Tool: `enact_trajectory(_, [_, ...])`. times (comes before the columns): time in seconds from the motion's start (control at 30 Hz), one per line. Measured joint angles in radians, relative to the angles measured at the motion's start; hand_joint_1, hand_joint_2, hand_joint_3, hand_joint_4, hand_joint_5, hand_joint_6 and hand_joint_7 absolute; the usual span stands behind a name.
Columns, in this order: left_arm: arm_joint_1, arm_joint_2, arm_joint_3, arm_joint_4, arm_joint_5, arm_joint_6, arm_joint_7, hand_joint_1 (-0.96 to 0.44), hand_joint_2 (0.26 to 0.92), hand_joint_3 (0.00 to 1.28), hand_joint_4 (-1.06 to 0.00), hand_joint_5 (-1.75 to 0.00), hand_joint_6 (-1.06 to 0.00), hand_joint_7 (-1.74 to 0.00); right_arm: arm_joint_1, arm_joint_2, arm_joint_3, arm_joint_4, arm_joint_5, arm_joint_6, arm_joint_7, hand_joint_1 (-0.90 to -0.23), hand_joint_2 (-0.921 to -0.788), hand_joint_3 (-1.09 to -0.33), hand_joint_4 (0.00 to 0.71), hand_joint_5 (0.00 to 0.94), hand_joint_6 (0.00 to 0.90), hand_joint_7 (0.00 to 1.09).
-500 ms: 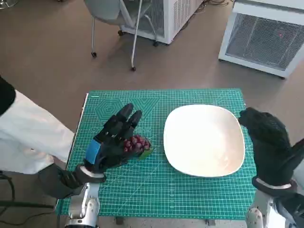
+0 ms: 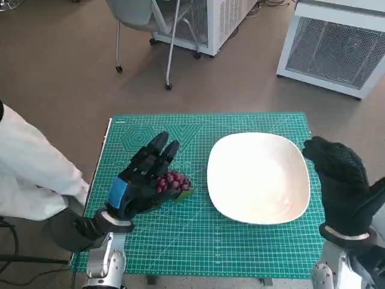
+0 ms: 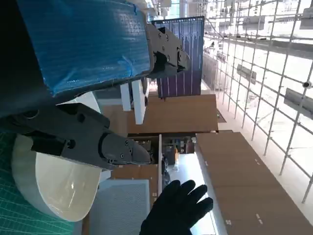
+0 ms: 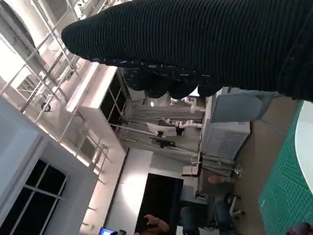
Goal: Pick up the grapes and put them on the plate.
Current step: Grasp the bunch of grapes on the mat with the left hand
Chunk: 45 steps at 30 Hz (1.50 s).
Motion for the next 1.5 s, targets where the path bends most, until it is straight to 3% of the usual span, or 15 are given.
enact_trajectory(1.17, [0.004, 0.008, -0.01, -0.003, 0.002, 0.001, 0.002, -0.11, 0.921, 0.09, -0.27, -0.01, -0.36, -0.06, 0.002, -0.002, -0.001, 0.0, -0.017, -0.005, -0.001, -0.411, -0.921, -0.574, 0.635, 0.083, 0.266, 0.8])
enact_trajectory(1.33, [0.007, 0.028, -0.017, -0.03, 0.053, -0.002, 0.026, -0.21, 0.914, 0.08, -0.24, 0.0, -0.33, -0.04, 0.002, -0.003, -0.001, 0.0, -0.016, -0.005, -0.001, -0.41, -0.921, -0.572, 0.636, 0.083, 0.267, 0.8])
enact_trajectory(1.5, [0.008, 0.091, -0.032, -0.079, 0.241, -0.016, 0.111, -0.39, 0.888, 0.02, -0.13, 0.0, -0.24, -0.01, -0.001, -0.003, -0.001, 0.0, -0.016, -0.005, -0.001, -0.409, -0.921, -0.569, 0.637, 0.083, 0.27, 0.79])
